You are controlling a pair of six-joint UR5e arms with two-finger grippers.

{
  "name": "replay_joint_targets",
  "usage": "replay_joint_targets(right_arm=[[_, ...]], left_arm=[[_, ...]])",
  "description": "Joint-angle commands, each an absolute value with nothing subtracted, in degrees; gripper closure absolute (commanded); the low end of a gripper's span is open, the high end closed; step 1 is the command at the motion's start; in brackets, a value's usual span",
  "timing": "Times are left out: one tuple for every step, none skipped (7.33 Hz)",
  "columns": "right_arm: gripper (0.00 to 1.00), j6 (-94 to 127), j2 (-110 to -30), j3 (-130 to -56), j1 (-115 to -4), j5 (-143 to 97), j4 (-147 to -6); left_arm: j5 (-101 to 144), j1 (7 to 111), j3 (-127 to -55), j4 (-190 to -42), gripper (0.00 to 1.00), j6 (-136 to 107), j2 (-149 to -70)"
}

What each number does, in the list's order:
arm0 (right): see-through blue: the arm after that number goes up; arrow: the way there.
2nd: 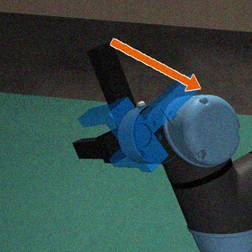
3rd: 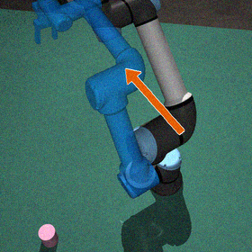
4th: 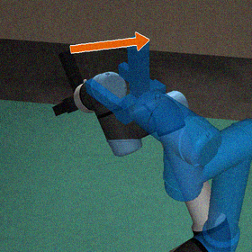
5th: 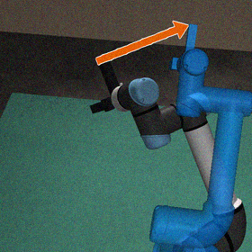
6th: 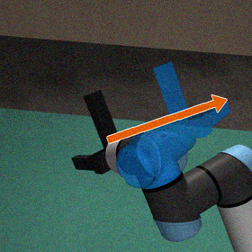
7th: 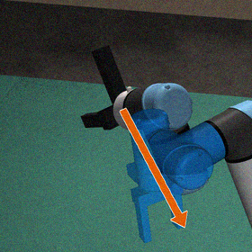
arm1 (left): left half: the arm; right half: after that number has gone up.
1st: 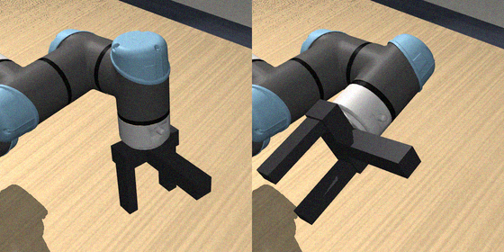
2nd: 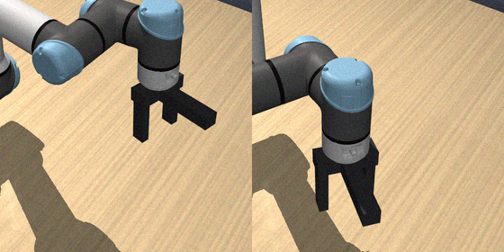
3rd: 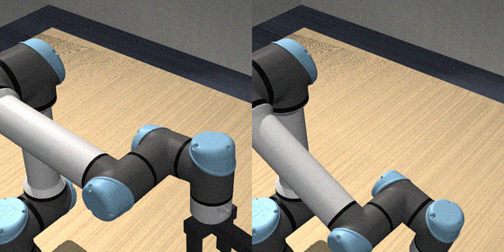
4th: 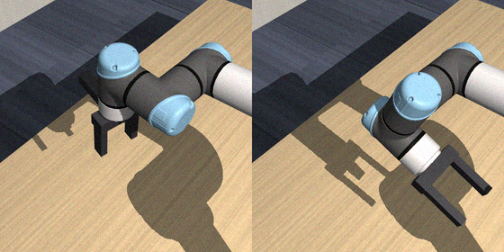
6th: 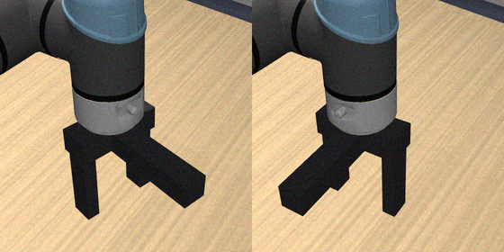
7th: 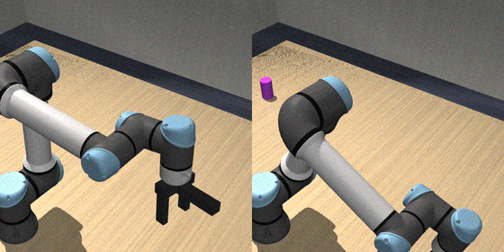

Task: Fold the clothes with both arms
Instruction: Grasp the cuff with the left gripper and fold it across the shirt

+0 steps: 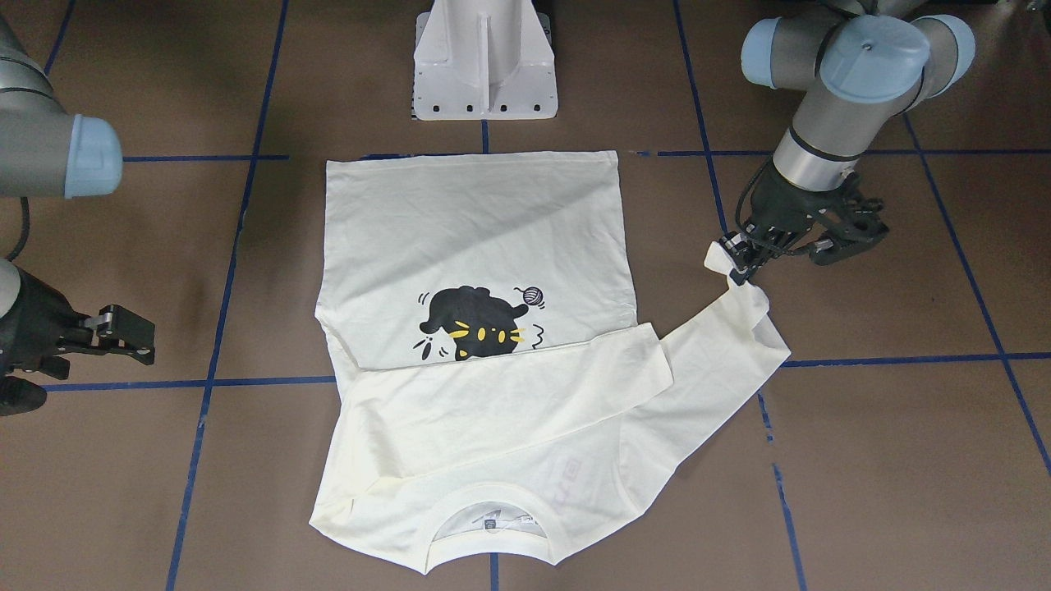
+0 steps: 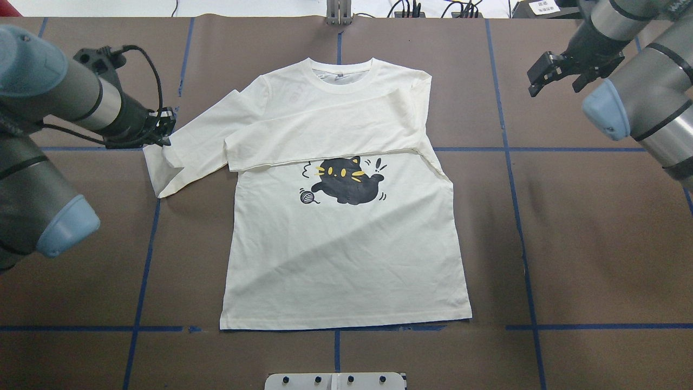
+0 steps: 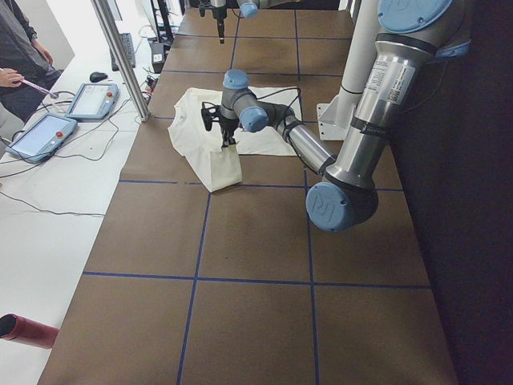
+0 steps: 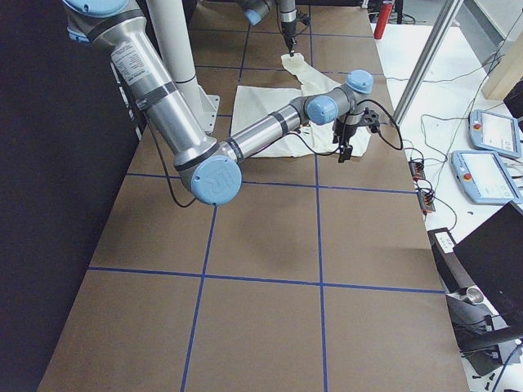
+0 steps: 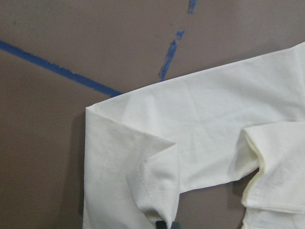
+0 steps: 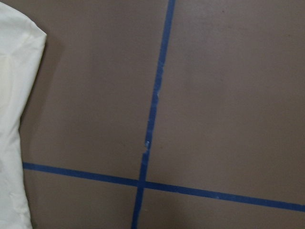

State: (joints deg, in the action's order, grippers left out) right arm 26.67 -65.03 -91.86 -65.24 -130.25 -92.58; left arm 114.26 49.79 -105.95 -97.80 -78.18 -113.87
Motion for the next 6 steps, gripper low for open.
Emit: replay_joint_targets(right_arm=[[0.00, 22.4, -72.6, -95.7, -68.2, -130.3, -92.5], [0.00, 22.2, -73.7, -95.9, -68.6, -130.3, -92.5], [0.00, 22.1, -73.8, -95.8, -68.6, -130.3, -92.5], [0.00, 22.1, -73.8, -95.8, -68.6, -130.3, -92.5], [0.00, 22.2, -73.7, -95.5, -68.6, -130.3, -92.5], [0.00, 22.2, -73.7, -95.4, -68.6, -130.3, -92.5]], left_arm=[[116.3, 51.0, -100.9, -95.7, 1.00, -78.7, -129.2], [118.0, 50.7, -97.5, -96.5, 1.00, -86.6, -136.4], [118.2, 49.9, -89.9, -97.5, 1.00, -92.9, -145.5], [117.7, 44.4, -80.8, -104.0, 1.00, -100.8, -151.5], [117.1, 42.0, -72.1, -113.7, 1.00, -105.9, -154.0], [112.4, 37.8, -68.6, -117.3, 1.00, -108.6, -154.3]])
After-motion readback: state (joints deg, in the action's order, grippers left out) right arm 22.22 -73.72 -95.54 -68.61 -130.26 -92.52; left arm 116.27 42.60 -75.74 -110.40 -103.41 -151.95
